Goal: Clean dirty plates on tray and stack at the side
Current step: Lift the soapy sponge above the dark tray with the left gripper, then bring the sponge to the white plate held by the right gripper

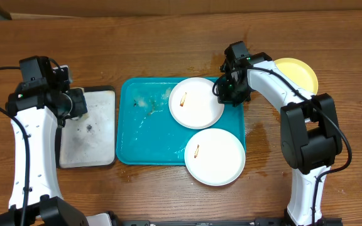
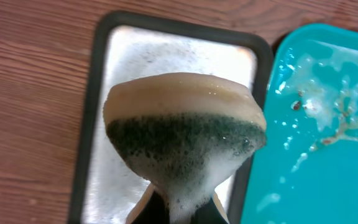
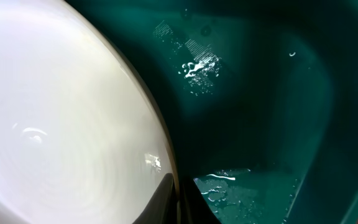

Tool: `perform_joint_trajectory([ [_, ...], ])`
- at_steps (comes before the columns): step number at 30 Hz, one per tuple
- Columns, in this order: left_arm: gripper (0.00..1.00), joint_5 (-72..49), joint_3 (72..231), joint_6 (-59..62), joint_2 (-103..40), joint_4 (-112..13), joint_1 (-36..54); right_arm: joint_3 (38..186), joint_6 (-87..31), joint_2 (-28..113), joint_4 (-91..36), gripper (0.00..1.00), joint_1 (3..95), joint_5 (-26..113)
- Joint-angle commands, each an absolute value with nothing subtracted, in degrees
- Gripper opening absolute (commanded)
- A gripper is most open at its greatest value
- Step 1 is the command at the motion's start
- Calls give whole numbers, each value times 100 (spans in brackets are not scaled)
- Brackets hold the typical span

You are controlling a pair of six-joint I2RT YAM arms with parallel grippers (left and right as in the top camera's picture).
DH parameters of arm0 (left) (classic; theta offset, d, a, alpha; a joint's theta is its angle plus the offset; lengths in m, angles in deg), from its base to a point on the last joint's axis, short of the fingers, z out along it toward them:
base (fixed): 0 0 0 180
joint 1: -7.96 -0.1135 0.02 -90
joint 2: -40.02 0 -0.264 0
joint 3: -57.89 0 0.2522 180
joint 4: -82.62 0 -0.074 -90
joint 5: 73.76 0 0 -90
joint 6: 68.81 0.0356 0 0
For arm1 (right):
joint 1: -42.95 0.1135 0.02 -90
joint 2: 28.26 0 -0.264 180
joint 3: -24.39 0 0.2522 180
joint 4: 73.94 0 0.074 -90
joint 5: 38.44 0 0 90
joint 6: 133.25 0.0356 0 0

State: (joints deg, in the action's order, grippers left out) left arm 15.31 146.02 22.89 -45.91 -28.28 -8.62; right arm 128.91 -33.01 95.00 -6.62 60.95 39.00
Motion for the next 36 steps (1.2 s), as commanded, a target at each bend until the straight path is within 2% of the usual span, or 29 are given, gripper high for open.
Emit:
perform_joint_trajectory([
  [1, 4, 1759, 14894, 2501, -4610, -2896, -707, 13038, -3366, 9380, -692, 4, 6093, 3732],
  [9, 4, 1807, 14864, 2728, -4661, -2962, -368, 13038, -3366, 9380, -688, 4, 6093, 3732],
  [13, 4, 2696, 14748, 2664, -4715, -3377, -174, 13038, -3366, 9380, -714, 4, 6093, 3729],
  [15, 4, 2762, 14750, 2660, -4755, -3196, -176, 13038, -3366, 9380, -692, 4, 6093, 3729],
  [30, 4, 2618, 14748, 2848, -4875, -3309, -169, 13035, -3369, 9380, -684, 4, 6095, 3729],
  [36, 4, 1776, 14748, 3300, -4884, -3344, -169, 13035, -4002, 9402, -474, 4, 6099, 3727],
])
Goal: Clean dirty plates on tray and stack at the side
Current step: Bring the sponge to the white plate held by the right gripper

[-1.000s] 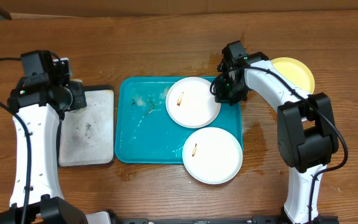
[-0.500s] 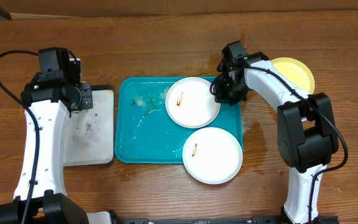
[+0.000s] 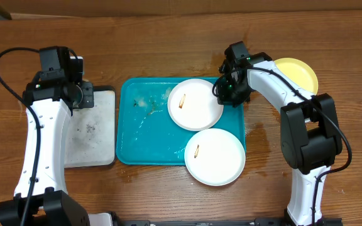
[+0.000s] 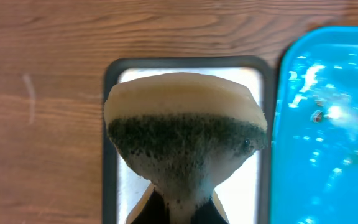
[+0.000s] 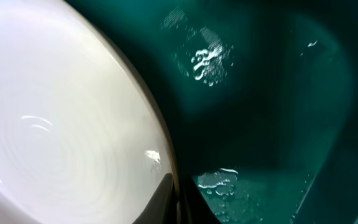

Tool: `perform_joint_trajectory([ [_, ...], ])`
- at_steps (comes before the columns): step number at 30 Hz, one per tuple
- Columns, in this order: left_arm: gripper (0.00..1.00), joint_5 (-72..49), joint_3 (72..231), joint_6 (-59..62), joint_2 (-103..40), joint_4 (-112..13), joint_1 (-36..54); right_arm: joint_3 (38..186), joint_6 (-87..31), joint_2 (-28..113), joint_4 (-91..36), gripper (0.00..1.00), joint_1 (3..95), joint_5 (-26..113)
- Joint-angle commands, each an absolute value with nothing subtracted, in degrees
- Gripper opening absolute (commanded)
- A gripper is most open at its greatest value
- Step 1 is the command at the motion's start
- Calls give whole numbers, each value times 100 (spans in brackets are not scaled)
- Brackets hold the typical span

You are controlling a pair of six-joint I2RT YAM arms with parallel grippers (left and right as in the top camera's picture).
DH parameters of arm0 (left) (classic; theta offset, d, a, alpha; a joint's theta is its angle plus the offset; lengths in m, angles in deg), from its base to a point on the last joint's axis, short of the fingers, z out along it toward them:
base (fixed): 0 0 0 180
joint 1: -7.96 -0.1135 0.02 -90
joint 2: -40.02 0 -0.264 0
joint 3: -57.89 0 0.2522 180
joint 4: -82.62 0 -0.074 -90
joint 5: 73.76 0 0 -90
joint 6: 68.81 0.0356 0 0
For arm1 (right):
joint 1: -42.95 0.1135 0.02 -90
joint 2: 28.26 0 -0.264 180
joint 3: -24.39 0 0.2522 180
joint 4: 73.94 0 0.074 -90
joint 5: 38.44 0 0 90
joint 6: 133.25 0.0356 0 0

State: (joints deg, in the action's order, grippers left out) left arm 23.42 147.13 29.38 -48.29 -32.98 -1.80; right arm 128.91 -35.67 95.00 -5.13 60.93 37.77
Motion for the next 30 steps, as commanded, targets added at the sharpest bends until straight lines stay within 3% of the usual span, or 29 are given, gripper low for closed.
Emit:
perform_joint_trajectory([
  [1, 4, 1610, 14748, 3307, -4884, -3392, -172, 13035, -4059, 9413, -454, 4, 6099, 3729],
  [9, 4, 1435, 14748, 3300, -4884, -3565, -169, 13035, -4050, 9417, -500, 4, 6143, 3727],
  [14, 4, -165, 14748, 2992, -4884, -4068, 51, 13035, -4042, 9417, -631, 4, 6289, 3576],
  [18, 4, -720, 14748, 2424, -4886, -4422, 604, 13035, -4005, 9417, -703, 4, 6423, 3583],
  [30, 4, -416, 14748, 2077, -6143, -4824, 2478, 13035, -4005, 9417, -738, 4, 6510, 3585],
])
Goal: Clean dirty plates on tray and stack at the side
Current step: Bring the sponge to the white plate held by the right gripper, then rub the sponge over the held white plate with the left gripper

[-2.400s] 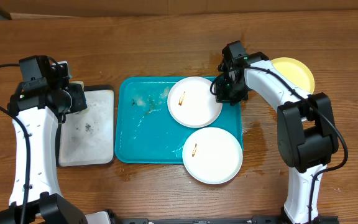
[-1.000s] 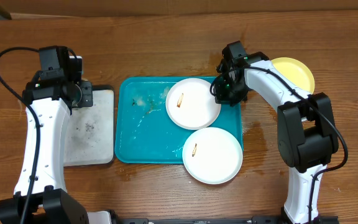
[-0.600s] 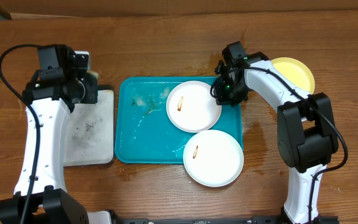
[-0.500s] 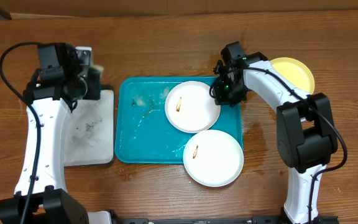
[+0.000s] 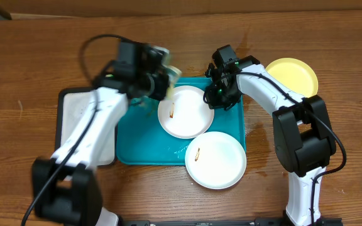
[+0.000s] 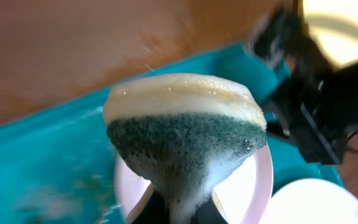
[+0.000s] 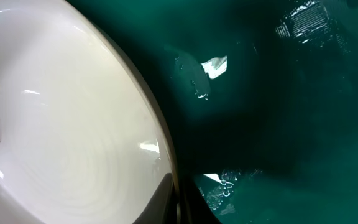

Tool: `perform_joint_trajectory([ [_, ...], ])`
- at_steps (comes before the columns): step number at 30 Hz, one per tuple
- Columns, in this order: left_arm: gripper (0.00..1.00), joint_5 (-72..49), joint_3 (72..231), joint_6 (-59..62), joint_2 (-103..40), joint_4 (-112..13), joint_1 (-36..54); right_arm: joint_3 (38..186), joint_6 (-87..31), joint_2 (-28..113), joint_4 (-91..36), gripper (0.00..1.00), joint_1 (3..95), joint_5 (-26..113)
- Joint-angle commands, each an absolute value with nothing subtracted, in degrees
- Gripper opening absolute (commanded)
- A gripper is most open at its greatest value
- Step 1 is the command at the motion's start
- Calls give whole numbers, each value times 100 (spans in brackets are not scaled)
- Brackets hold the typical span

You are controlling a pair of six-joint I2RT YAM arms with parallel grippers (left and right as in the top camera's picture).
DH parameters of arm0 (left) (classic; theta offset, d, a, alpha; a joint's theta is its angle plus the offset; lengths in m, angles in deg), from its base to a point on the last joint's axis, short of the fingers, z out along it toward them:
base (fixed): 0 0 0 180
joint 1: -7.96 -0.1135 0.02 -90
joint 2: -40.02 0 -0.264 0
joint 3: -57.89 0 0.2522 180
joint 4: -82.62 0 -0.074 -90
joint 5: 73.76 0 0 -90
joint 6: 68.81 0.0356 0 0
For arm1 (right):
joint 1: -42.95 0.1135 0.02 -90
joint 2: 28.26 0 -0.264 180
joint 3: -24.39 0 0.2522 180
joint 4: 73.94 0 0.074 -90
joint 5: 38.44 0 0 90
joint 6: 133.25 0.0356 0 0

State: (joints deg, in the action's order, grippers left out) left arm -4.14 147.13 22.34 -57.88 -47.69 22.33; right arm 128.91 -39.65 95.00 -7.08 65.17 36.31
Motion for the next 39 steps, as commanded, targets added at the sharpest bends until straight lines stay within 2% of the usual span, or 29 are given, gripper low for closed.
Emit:
perform_joint_trajectory([
  [1, 4, -416, 14748, 2077, -6285, -4883, 2580, 13035, -4005, 9417, -738, 4, 6510, 3585],
  [7, 4, 60, 14748, 2103, -6833, -4957, 2972, 13035, -4005, 9417, -736, 4, 6510, 3585],
  [17, 4, 382, 14709, 2474, -6862, -4291, 3011, 13035, -4005, 9417, -736, 4, 6510, 3585],
  [26, 4, 419, 14346, 2732, -6864, -4428, 3013, 13035, -4005, 9417, -736, 4, 6510, 3583],
  [39, 4, 491, 13590, 3167, -6864, -5270, 3013, 13035, -4005, 9417, -736, 4, 6510, 3583],
])
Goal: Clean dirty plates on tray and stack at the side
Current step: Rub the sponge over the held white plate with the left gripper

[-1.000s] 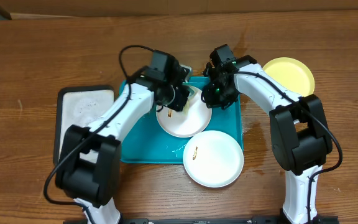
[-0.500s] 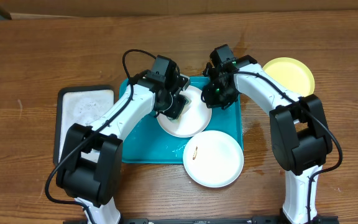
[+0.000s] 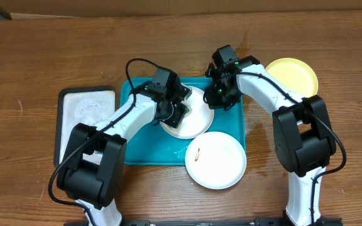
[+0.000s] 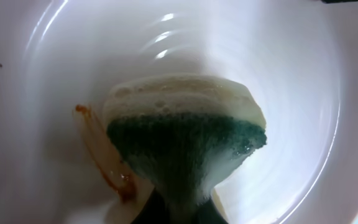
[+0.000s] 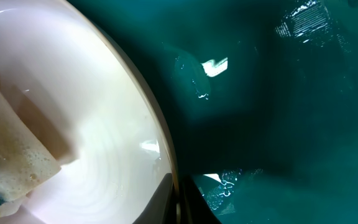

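A white plate (image 3: 197, 119) lies on the teal tray (image 3: 143, 141), with a brown smear (image 4: 104, 158) on it. My left gripper (image 3: 176, 108) is shut on a soapy green-and-cream sponge (image 4: 185, 140) that presses on the plate beside the smear. The sponge (image 5: 8, 162) also shows in the right wrist view. My right gripper (image 5: 178, 202) is shut on the plate's rim (image 5: 160, 130) at its far right edge. A second white plate (image 3: 215, 159) with a small brown mark lies at the tray's near right corner.
A yellow plate (image 3: 292, 75) sits on the wooden table at the far right. A dark-rimmed tray with white foam (image 3: 87, 125) lies left of the teal tray. Food scraps and water spots lie on the teal tray's left part.
My left gripper has come down from above the tray's far edge, and the sponge now presses on the plate. The right gripper still pinches the rim in the same place.
At first my left gripper held the soapy sponge over the foam tray while the right gripper pinched the plate's rim. It stayed over that tray, then was above the teal tray with the plate shifted left. Now the sponge rests on the plate.
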Tool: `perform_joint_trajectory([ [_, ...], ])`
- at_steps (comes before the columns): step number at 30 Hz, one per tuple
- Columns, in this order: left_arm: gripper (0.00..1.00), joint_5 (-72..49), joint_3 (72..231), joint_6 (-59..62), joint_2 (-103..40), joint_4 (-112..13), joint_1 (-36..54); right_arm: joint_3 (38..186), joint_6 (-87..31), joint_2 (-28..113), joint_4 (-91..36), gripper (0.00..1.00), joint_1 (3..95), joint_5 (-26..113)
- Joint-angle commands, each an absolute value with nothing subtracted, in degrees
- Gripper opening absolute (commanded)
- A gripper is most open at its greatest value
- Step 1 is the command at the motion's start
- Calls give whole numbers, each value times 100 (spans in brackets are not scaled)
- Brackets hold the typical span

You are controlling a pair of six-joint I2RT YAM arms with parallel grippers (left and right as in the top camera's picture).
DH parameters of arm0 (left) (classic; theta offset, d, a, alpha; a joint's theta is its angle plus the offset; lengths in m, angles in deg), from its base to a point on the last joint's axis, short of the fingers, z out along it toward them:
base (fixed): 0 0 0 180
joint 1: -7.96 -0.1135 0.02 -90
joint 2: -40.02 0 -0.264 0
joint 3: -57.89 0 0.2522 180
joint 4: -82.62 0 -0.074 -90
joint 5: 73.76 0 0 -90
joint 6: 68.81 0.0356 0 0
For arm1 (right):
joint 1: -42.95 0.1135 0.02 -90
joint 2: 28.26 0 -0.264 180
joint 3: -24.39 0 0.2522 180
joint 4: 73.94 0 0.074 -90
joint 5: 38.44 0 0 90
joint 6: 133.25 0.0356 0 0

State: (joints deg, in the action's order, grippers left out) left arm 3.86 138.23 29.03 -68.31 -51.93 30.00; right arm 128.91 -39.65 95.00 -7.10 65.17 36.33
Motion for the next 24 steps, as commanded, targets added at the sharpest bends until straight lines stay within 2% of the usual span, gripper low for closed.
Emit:
perform_joint_trajectory([
  [1, 4, 489, 13522, 3198, -6864, -5359, 3013, 13035, -4005, 9417, -736, 4, 6510, 3583],
  [10, 4, 1505, 13286, 3196, -6864, -5724, 3009, 13035, -4007, 9417, -708, 4, 6510, 3585],
  [24, 4, 1689, 13286, 3335, -6866, -6199, 3004, 13035, -4007, 9417, -710, 4, 6510, 3585],
])
